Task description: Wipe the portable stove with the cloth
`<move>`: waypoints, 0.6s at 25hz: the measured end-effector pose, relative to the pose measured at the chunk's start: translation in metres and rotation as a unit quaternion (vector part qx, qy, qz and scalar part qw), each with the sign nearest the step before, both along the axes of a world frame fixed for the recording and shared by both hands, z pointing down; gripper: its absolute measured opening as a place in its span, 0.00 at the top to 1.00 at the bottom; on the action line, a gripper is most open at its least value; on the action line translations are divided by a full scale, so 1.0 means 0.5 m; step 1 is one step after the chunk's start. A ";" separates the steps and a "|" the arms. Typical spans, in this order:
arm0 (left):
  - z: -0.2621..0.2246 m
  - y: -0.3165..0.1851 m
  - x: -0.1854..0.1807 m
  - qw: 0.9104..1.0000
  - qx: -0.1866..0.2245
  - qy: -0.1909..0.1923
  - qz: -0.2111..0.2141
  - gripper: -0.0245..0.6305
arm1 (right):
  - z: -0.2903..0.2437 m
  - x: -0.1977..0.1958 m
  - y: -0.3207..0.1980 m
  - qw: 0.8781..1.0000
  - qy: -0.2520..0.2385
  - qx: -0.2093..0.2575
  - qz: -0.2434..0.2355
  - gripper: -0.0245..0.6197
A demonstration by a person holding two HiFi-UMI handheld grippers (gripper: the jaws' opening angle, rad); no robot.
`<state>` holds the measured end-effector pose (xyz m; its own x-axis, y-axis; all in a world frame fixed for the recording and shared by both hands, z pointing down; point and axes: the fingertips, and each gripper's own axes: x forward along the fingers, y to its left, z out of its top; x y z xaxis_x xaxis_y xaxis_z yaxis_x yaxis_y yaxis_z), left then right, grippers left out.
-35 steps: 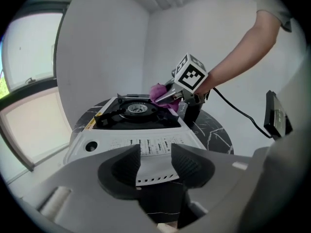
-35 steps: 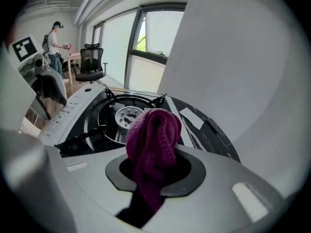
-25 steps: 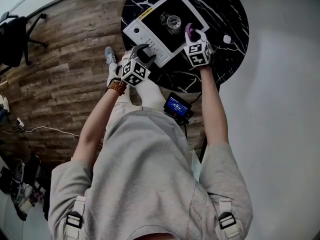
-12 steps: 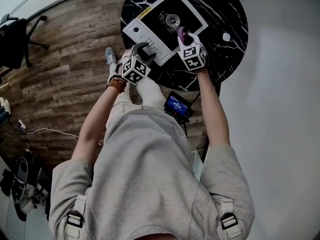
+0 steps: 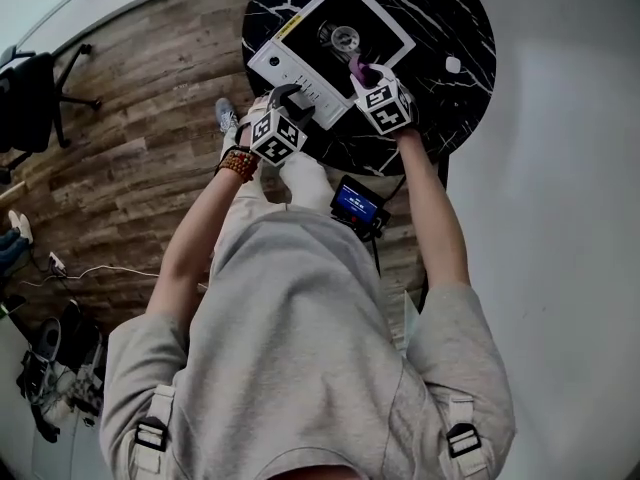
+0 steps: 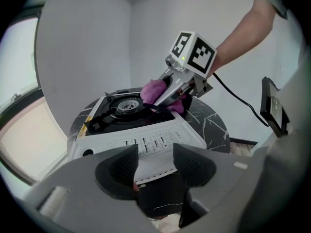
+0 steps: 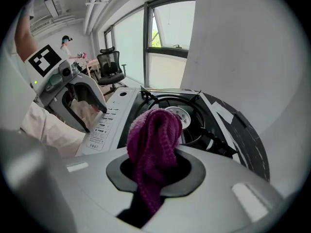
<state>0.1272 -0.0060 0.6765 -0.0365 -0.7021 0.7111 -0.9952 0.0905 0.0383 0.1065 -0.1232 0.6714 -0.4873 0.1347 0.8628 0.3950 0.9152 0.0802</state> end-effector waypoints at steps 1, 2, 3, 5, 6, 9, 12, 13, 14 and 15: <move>0.000 0.000 0.001 1.000 -0.004 0.000 0.006 0.62 | 0.001 0.000 -0.001 1.000 0.008 -0.003 0.001 0.84; 0.001 0.000 0.003 1.000 -0.007 0.001 0.013 0.62 | 0.002 0.001 -0.001 1.000 0.015 -0.008 0.004 0.84; 0.001 0.002 0.004 1.000 -0.009 0.001 0.021 0.62 | 0.005 0.001 -0.002 1.000 0.022 -0.012 0.008 0.84; 0.002 0.004 0.006 0.999 -0.011 -0.002 0.046 0.63 | 0.010 0.001 -0.005 0.999 0.038 -0.024 0.025 0.84; 0.002 0.006 0.008 0.998 -0.012 -0.005 0.063 0.63 | 0.012 0.002 -0.007 0.998 0.049 -0.032 0.035 0.84; 0.000 0.011 0.009 0.995 -0.012 -0.003 0.104 0.67 | 0.017 0.007 -0.012 0.993 0.086 -0.058 0.062 0.83; -0.004 0.015 0.004 0.991 -0.016 0.030 0.132 0.69 | 0.021 0.005 -0.014 0.984 0.122 -0.074 0.107 0.84; -0.005 0.018 0.005 0.988 -0.018 0.037 0.148 0.69 | 0.022 0.006 -0.014 0.979 0.128 -0.085 0.133 0.84; -0.006 0.022 0.007 0.985 -0.023 0.042 0.167 0.69 | 0.024 0.006 -0.015 0.973 0.128 -0.098 0.162 0.84; -0.006 0.025 0.008 0.981 -0.027 0.046 0.185 0.69 | 0.023 0.005 -0.016 0.968 0.121 -0.110 0.191 0.83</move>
